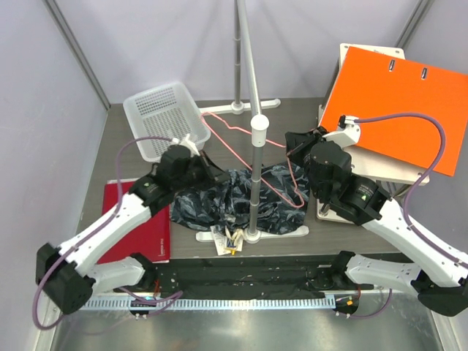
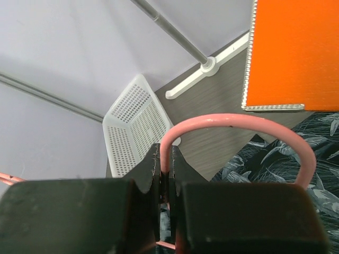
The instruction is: Remove the shorts from the hanger
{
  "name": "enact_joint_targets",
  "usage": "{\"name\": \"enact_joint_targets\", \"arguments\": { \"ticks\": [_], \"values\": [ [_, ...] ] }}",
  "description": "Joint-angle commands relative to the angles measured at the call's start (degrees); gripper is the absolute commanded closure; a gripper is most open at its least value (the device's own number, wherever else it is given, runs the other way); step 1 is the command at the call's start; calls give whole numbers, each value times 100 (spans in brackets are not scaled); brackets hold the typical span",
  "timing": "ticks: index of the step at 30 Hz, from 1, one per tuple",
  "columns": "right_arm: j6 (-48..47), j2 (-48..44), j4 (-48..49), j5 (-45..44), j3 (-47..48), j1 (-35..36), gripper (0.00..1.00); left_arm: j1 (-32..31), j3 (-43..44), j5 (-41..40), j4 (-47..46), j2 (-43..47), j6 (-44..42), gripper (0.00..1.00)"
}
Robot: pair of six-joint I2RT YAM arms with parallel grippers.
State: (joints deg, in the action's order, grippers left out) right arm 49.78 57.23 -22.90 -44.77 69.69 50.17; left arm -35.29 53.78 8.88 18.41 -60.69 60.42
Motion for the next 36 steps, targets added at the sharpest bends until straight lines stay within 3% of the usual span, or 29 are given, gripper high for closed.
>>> {"name": "enact_joint_targets", "arguments": {
  "ticks": [1,6,8,9,12,13,17,25,28,31,36],
  "values": [
    [374,-116,-48,-453,80,19,99,-601,142,324,-1102,-820,338,100],
    [357,-63,-75,-331,124,19,99,-725,-446,483,-1814,-1200,672,99],
    [296,-54,-84,-278,150,19,99,-725,-692,352,-2061,-894,646,81],
    [252,-37,-75,-234,150,19,99,-725,-719,264,-2009,-762,594,61],
    [164,7,-66,-181,168,19,99,-716,-615,26,-1491,-191,234,37],
    [138,7,-66,-163,168,19,99,-716,-579,-9,-1351,-59,155,34],
    [-196,139,22,12,211,19,99,-716,-640,-141,-552,958,-109,27],
    [-1101,508,250,847,422,19,99,-699,-554,-790,1382,2938,-584,26],
    [-1400,719,233,1303,537,19,99,-699,-194,-1299,2138,3657,-689,17],
    [-1988,885,215,1918,625,10,99,-708,184,-1486,2578,3949,-900,12],
    [-2674,983,110,2709,633,19,99,-708,1353,-1627,3133,3529,-1418,11]
  ]
}}
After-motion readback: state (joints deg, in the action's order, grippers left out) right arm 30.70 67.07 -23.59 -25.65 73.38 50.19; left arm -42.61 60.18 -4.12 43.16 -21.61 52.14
